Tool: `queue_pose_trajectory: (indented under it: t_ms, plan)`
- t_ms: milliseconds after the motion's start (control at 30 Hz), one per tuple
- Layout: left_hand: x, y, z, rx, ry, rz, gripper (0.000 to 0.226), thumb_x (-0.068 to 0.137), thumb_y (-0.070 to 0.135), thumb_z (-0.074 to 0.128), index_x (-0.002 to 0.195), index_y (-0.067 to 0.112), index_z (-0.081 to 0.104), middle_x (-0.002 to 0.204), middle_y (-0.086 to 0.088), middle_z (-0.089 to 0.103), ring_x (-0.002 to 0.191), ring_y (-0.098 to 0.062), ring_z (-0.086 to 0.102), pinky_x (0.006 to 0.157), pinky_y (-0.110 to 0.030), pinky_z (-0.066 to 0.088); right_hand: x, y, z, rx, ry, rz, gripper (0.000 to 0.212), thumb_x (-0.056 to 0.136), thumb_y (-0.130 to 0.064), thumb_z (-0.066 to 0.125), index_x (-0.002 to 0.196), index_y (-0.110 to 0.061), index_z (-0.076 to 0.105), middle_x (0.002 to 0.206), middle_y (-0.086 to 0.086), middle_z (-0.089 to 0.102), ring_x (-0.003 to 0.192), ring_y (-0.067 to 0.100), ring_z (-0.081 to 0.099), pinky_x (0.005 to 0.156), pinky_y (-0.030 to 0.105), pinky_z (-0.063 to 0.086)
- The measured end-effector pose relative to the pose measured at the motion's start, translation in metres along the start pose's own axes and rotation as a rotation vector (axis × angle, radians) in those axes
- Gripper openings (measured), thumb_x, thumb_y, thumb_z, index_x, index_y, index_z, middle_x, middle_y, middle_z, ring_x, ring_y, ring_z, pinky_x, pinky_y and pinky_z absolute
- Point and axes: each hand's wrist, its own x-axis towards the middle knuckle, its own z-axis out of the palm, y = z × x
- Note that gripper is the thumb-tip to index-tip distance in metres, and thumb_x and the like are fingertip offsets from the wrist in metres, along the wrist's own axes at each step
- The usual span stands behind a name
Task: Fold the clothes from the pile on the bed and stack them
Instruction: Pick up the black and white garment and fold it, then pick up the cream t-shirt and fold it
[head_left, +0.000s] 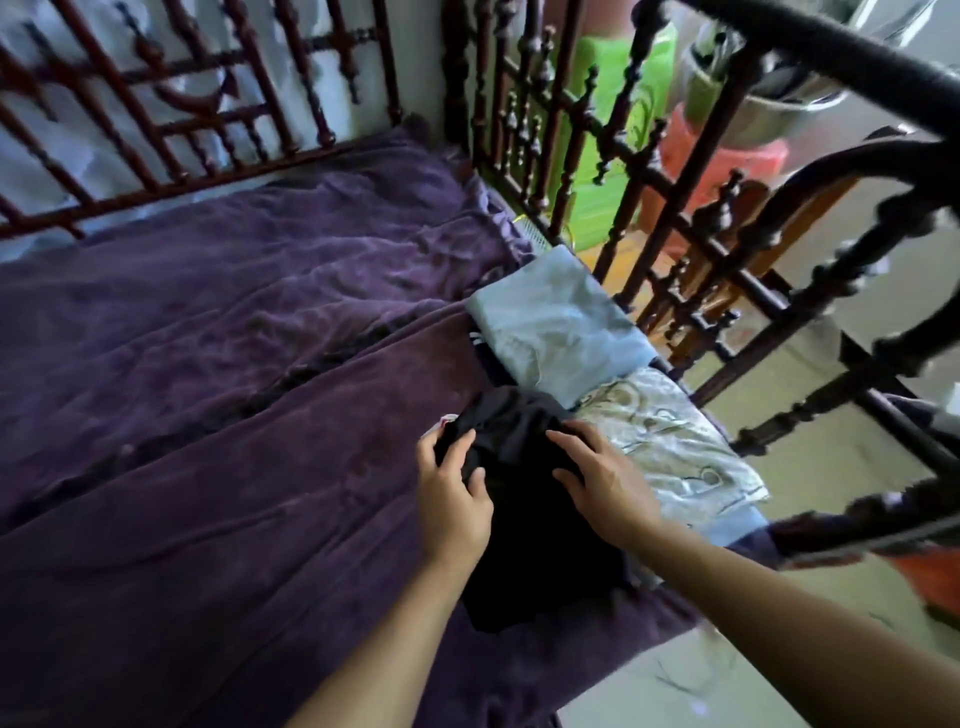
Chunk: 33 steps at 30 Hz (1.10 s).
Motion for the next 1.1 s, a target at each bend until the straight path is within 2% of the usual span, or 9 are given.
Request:
queue_pose_trajectory:
  t_ms: [67,167,233,533,667,733,867,967,1100]
  plan:
    - [0.018,0.027,0.022,-0.01,0.009,0.015,0.042,0.083,-0.005,0.064,0.124,0.008,0.062,0.139,-0.009,0.041,0.133,-0.019,0.042,0.111,-0.024,0.031,0.016,0.024,-0.027,-0.022,0.033,-0.011,0.048,0.09,-0.023,0.062,0.137,-0.02,0.051,0.142,0.003,0.044,0.118,0.028,0.055,0.085,0.041,0.051]
    - [0.051,0.057,0.051,-0.032,0.031,0.024,0.042,0.083,-0.005,0.064,0.123,0.008,0.063,0.139,-0.01,0.042,0.131,-0.019,0.044,0.104,-0.006,0.023,0.049,0.055,-0.062,-0.063,0.074,-0.057,0.047,0.089,-0.02,0.065,0.135,-0.016,0.054,0.137,0.007,0.049,0.113,0.032,0.057,0.084,0.042,0.052]
    - [0.077,0.07,0.07,-0.039,0.051,0.025,0.041,0.083,-0.004,0.065,0.122,0.008,0.063,0.139,-0.011,0.041,0.13,-0.02,0.045,0.101,-0.003,0.021,0.075,0.074,-0.079,-0.101,0.098,-0.08,0.047,0.089,-0.02,0.065,0.134,-0.016,0.054,0.136,0.006,0.05,0.111,0.032,0.058,0.08,0.041,0.052]
    - [0.195,0.076,0.162,-0.007,0.072,-0.075,0.041,0.085,0.002,0.064,0.125,0.012,0.061,0.141,-0.008,0.038,0.131,-0.021,0.042,0.106,-0.022,0.03,0.213,0.155,-0.088,-0.198,0.025,-0.071,0.049,0.09,-0.025,0.06,0.138,-0.021,0.049,0.141,0.003,0.044,0.117,0.031,0.052,0.083,0.04,0.049]
    - [0.235,0.058,0.201,0.088,0.068,-0.028,0.043,0.086,0.006,0.065,0.128,0.014,0.058,0.147,-0.009,0.034,0.135,-0.022,0.036,0.106,-0.015,0.021,0.266,0.191,-0.063,-0.23,-0.01,-0.056,0.05,0.092,-0.022,0.058,0.14,-0.021,0.046,0.142,0.006,0.043,0.125,0.03,0.044,0.086,0.041,0.048]
    - [0.249,0.038,0.219,0.22,-0.026,0.036,0.051,0.089,0.015,0.063,0.138,0.017,0.049,0.154,-0.012,0.021,0.14,-0.027,0.026,0.113,-0.028,0.022,0.284,0.208,-0.044,-0.252,-0.037,-0.03,0.053,0.092,-0.02,0.055,0.143,-0.022,0.042,0.147,0.007,0.037,0.127,0.032,0.039,0.086,0.043,0.05]
    - [0.257,-0.009,0.237,0.619,-0.259,0.005,0.069,0.093,0.042,0.053,0.152,0.03,0.018,0.159,-0.012,-0.005,0.138,-0.039,0.021,0.11,-0.049,0.024,0.289,0.234,0.002,-0.287,-0.167,0.045,0.059,0.098,-0.021,0.044,0.152,-0.025,0.022,0.159,0.009,0.011,0.142,0.031,0.018,0.1,0.046,0.042]
    - [0.251,-0.023,0.237,0.716,-0.34,0.038,0.071,0.094,0.047,0.047,0.152,0.032,0.009,0.159,-0.014,-0.011,0.137,-0.04,0.021,0.112,-0.052,0.022,0.278,0.238,0.017,-0.299,-0.212,0.061,0.059,0.099,-0.021,0.04,0.153,-0.024,0.015,0.161,0.009,0.003,0.146,0.029,0.01,0.106,0.044,0.035]
    - [0.234,-0.012,0.219,0.731,-0.378,-0.029,0.063,0.095,0.042,0.047,0.15,0.033,0.016,0.159,-0.013,-0.008,0.137,-0.037,0.024,0.108,-0.048,0.031,0.264,0.222,0.0,-0.309,-0.263,0.134,0.059,0.096,-0.022,0.045,0.15,-0.026,0.022,0.16,0.007,0.005,0.144,0.03,0.015,0.103,0.044,0.037]
